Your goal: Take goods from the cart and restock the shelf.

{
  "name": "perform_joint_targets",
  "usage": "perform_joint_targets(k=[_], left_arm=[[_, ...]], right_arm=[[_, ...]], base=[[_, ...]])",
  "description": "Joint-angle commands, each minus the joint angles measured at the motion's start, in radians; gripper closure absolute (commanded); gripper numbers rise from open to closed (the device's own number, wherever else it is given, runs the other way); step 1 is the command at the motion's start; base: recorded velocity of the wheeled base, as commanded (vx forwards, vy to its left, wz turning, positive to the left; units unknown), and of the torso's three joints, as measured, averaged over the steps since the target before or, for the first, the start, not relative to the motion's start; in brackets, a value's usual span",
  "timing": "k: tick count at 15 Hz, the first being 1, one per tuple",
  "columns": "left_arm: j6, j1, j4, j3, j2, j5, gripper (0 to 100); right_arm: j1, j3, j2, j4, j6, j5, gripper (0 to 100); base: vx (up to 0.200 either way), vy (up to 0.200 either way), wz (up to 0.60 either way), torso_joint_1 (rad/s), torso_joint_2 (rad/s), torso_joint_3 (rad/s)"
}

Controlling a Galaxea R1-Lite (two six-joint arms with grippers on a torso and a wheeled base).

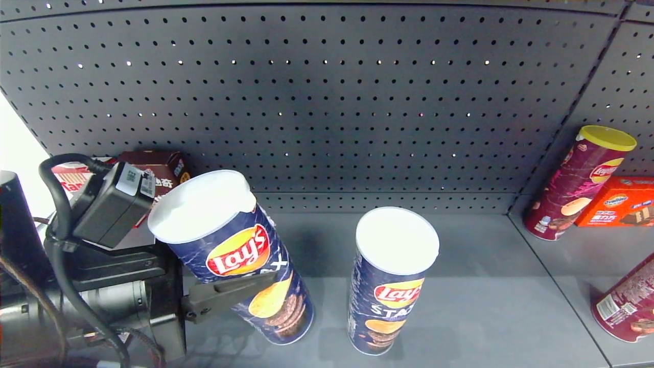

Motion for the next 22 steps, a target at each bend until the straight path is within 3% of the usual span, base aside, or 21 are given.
perform_joint_targets(k=[1, 3, 4, 6, 7, 8, 9, 13, 18, 19, 22], left_arm=[[-0.001, 0.006, -0.001, -0.018, 0.009, 0.002, 100], [-0.001, 0.021, 0.001, -0.033, 0.009, 0.001, 100], [-0.001, 0.024, 0.001, -0.030, 0.009, -0.002, 100], [-0.001, 0.023, 0.001, -0.030, 0.009, -0.005, 100], [-0.001, 0.023, 0.001, -0.030, 0.012, -0.010, 100], [0.001, 0.023, -0.001, -0.030, 0.017, -0.010, 100], [-0.001, 0.024, -0.001, -0.033, 0.020, -0.010, 100], [-0.001, 0.038, -0.001, -0.033, 0.024, -0.012, 100], [-0.007, 0.038, 0.013, -0.058, 0.021, -0.061, 100], [-0.045, 0.033, 0.013, -0.081, 0.031, -0.059, 100], [-0.042, 0.024, 0.012, -0.138, 0.092, -0.028, 100]], right_arm=[[-0.001, 0.007, -0.001, -0.007, 0.006, -0.058, 0], [-0.001, 0.024, -0.001, -0.055, 0.009, -0.243, 0], [0.001, 0.027, -0.001, -0.061, 0.008, -0.173, 0], [0.001, 0.027, -0.001, -0.059, -0.015, 0.118, 0], [-0.001, 0.027, -0.001, -0.058, -0.031, 0.147, 0], [-0.001, 0.027, -0.001, -0.056, -0.028, 0.093, 0], [-0.001, 0.028, -0.001, 0.011, 0.014, -0.097, 0], [-0.001, 0.027, -0.001, 0.011, 0.003, -0.055, 0], [-0.001, 0.027, -0.001, 0.011, 0.005, -0.055, 0], [-0.001, 0.027, -0.001, 0.011, 0.005, -0.055, 0], [-0.001, 0.027, -0.001, 0.011, 0.005, -0.055, 0]], base=[[0.000, 0.000, 0.00, 0.000, 0.00, 0.000], [0.000, 0.000, 0.00, 0.000, 0.00, 0.000], [0.000, 0.000, 0.00, 0.000, 0.00, 0.000], [0.000, 0.000, 0.00, 0.000, 0.00, 0.000], [0.000, 0.000, 0.00, 0.000, 0.00, 0.000], [0.000, 0.000, 0.00, 0.000, 0.00, 0.000], [0.000, 0.000, 0.00, 0.000, 0.00, 0.000], [0.000, 0.000, 0.00, 0.000, 0.00, 0.000], [0.000, 0.000, 0.00, 0.000, 0.00, 0.000], [0.000, 0.000, 0.00, 0.000, 0.00, 0.000], [0.000, 0.000, 0.00, 0.000, 0.00, 0.000]])
